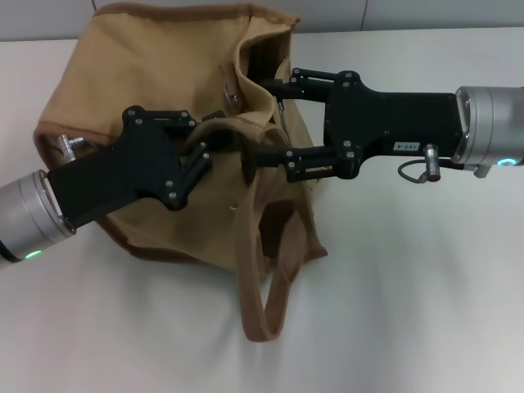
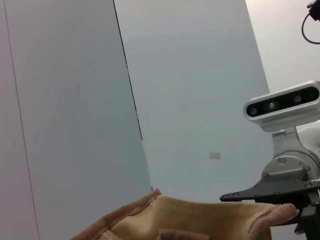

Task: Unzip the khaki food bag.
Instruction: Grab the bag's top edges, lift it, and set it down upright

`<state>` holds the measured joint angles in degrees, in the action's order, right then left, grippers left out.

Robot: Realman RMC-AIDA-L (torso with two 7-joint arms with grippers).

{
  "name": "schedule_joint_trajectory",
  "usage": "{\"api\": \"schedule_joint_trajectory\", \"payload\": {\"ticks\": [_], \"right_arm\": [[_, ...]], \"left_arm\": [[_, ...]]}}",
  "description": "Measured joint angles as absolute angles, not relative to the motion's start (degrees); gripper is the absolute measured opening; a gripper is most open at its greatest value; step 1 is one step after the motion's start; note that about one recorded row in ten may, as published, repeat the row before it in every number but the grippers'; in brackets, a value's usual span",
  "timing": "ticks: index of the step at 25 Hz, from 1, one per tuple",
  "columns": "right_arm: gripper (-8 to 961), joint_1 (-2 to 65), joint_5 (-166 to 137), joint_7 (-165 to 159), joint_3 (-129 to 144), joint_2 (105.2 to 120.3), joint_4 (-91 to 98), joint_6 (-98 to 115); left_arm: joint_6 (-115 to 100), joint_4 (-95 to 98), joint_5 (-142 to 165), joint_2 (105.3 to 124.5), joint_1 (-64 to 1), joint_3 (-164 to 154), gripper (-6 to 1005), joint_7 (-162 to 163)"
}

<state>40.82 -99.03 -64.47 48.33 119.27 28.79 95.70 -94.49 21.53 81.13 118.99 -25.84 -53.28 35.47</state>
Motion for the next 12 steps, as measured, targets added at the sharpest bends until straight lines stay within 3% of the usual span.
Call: {"api": "schedule_joint_trajectory", "payload": {"ticks": [12], "right_arm": [[834,35.7,-99.0,-63.8,48.3,119.18,27.2,91.7]], "left_arm": [[-94.4,21.5,79.6,118.67,-25.2,-52.3,83,35.4]]}}
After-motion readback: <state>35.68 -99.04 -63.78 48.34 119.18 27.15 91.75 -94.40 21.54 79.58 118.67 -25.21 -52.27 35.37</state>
